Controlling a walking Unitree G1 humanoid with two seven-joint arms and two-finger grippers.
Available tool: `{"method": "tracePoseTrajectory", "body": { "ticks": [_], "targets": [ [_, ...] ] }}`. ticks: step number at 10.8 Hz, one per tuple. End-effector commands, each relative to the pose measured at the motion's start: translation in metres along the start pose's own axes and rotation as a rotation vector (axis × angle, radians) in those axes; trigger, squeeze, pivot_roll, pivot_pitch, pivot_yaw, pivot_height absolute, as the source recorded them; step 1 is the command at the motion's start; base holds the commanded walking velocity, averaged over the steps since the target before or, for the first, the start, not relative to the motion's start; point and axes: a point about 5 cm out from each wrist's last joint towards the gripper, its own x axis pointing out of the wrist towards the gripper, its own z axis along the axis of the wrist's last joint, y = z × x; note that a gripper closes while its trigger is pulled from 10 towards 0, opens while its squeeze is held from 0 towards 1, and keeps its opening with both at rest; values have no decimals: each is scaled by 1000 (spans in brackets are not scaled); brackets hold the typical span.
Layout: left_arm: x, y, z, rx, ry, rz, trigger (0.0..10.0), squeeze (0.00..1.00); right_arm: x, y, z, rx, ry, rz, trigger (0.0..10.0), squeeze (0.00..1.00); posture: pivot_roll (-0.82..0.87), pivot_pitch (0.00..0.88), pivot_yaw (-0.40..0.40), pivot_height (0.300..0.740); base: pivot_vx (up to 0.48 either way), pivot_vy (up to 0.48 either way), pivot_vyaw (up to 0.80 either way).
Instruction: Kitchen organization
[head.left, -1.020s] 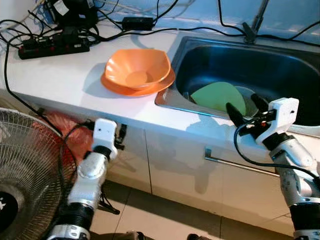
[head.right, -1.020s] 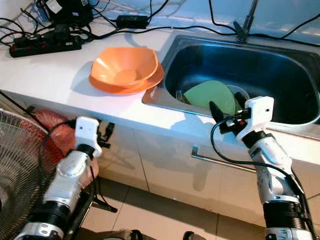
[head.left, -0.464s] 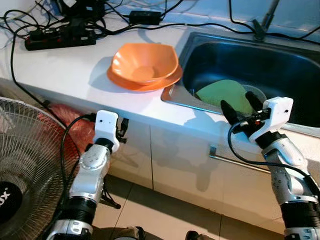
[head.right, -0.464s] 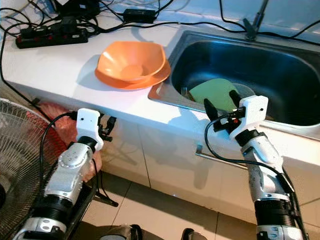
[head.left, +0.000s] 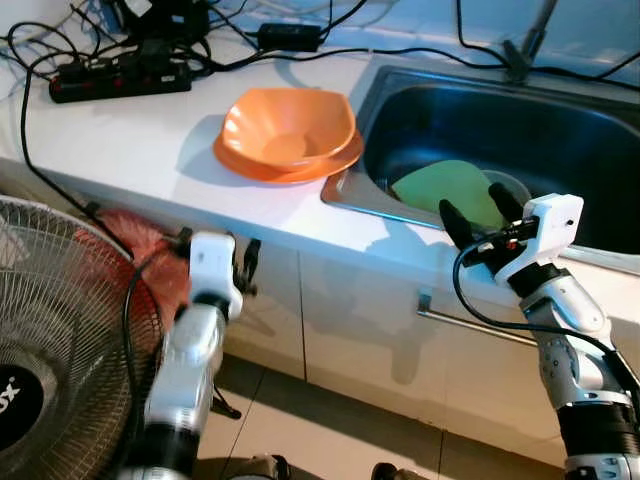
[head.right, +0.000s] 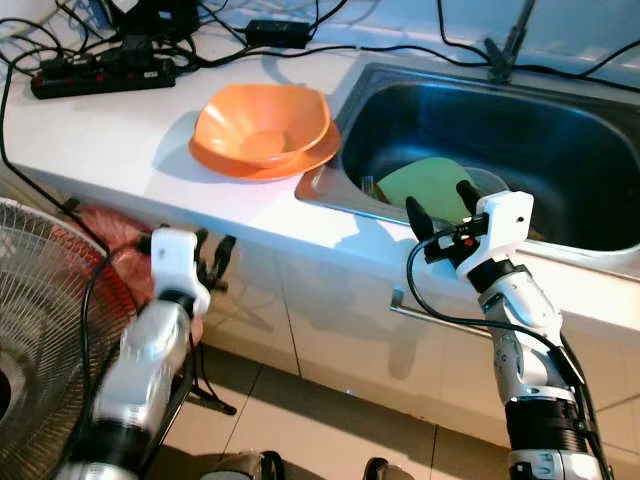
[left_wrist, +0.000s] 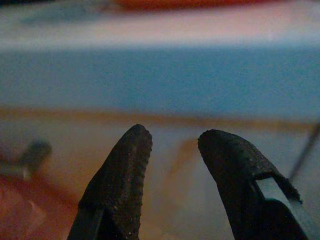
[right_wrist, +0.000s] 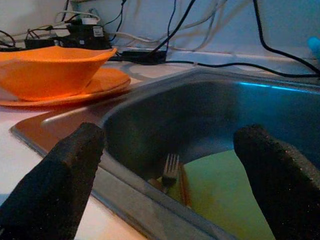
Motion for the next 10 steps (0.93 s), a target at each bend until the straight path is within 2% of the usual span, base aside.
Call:
{"method": "tracePoseTrajectory", "body": {
  "ticks": [1, 3, 5, 6, 7, 8, 10],
  "targets": [
    [-9, -3, -7, 16, 12, 2, 10000, 0, -3, 0, -4, -4, 16, -7, 10000, 0, 23, 126, 47, 740, 0, 0, 0],
    [-30, -2, -16, 47, 42, 22, 10000, 0, -3, 2, -6, -1, 21, -2, 10000, 0, 32, 138, 47, 740, 0, 0, 0],
    [-38, 1, -14, 62, 28, 43, 10000, 0, -3, 2, -6, 1, 22, 0, 10000, 0, 35, 145, 44, 740, 0, 0, 0],
    [-41, 6, 6, 110, -85, 95, 10000, 0, -3, 4, -7, 1, 27, 10, 10000, 0, 40, 150, 38, 740, 0, 0, 0],
    [-36, 11, 33, 173, -169, 122, 10000, 0, -2, 4, -7, 2, 29, 12, 10000, 0, 46, 151, 35, 740, 0, 0, 0],
    [-33, 11, 42, 190, -190, 126, 10000, 0, -1, 5, -7, 2, 29, 15, 10000, 0, 45, 149, 34, 740, 0, 0, 0],
    [-25, 11, 77, 168, -288, 144, 10000, 0, -1, 5, -7, 4, 27, 16, 10000, 0, 45, 146, 33, 740, 0, 0, 0]
  ]
}}
